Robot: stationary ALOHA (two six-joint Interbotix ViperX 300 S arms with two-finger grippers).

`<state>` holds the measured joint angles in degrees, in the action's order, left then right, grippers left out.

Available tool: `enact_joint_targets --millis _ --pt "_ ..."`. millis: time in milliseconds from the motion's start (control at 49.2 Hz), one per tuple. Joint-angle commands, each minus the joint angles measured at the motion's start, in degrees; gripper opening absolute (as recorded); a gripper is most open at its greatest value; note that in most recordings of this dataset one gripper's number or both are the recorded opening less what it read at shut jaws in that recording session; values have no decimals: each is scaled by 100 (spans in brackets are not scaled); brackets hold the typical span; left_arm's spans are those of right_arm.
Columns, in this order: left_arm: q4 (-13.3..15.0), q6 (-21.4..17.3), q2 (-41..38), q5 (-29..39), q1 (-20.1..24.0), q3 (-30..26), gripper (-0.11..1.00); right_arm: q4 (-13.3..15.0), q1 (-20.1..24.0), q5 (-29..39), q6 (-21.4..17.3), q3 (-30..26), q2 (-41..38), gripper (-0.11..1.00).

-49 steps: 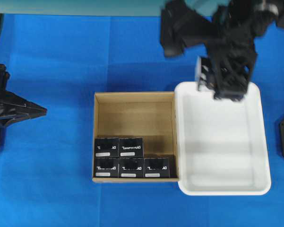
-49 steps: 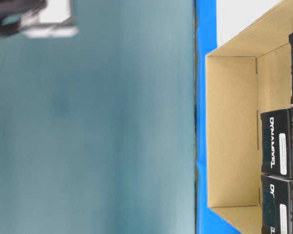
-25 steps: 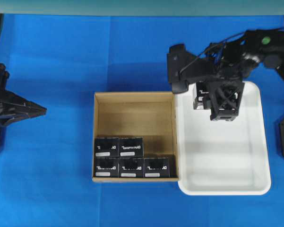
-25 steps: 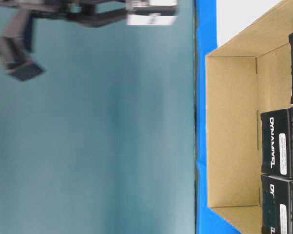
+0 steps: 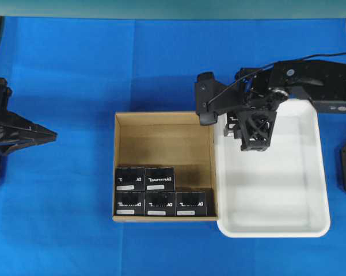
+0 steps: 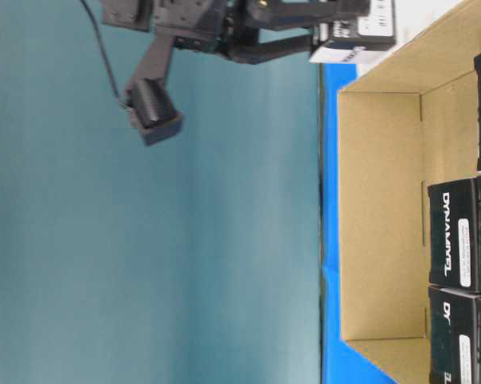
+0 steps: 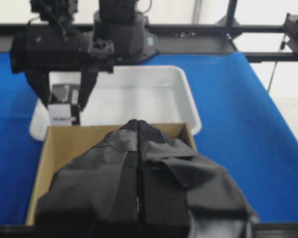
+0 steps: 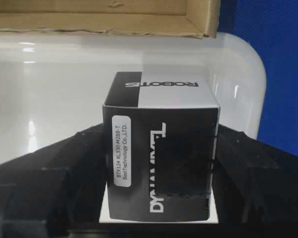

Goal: Pick the box from inside the cardboard box.
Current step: 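Lower the box into the white tray and open the right gripper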

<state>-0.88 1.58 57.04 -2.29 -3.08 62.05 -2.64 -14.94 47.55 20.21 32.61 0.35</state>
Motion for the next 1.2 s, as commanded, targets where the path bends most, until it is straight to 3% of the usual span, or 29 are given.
enact_joint_targets --millis 0,773,956,1180 --pt "-9 9 -53 -44 -18 -167 -7 9 -9 -62 26 26 -97 62" --pt "-9 0 -53 -26 -9 -158 -7 -123 -88 -466 -132 229 -246 62" --pt "-9 -9 -53 -26 -18 -167 -7 -105 -88 -633 -343 229 -237 97" --pt "-9 -9 -53 -26 -9 -167 -7 -105 -88 -615 -352 220 -229 94"
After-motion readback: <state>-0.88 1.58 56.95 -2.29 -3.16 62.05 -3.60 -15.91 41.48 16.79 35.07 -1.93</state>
